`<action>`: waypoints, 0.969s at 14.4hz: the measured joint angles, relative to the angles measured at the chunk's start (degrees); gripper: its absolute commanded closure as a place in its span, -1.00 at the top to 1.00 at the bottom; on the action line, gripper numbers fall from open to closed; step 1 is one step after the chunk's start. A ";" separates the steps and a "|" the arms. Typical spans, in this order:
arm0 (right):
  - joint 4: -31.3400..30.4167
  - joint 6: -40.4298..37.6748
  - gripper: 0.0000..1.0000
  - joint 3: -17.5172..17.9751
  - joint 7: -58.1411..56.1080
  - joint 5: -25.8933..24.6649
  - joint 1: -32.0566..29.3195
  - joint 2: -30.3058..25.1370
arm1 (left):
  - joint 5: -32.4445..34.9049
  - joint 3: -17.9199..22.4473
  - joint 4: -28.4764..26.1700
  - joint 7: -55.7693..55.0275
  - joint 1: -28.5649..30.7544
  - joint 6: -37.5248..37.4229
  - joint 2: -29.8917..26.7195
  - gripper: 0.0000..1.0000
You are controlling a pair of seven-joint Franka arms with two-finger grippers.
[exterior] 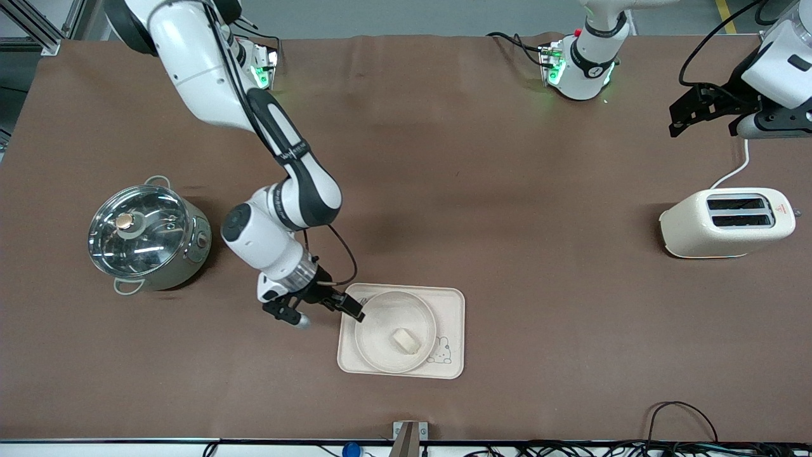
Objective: Place bun in plate and plate on tray
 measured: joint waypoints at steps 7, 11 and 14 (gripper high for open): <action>-6.22 -26.06 1.00 -7.97 -8.22 -14.82 -5.91 -18.57 | 0.00 0.00 0.02 0.00 0.00 0.00 0.03 1.00; -6.31 -37.71 1.00 -12.20 -8.48 -29.74 -5.99 -25.46 | 0.00 0.00 0.03 0.00 0.01 0.01 0.03 1.00; -5.64 -47.28 1.00 -15.41 -9.05 -34.18 -6.10 -31.38 | 0.00 0.00 0.04 0.00 0.00 0.04 0.05 1.00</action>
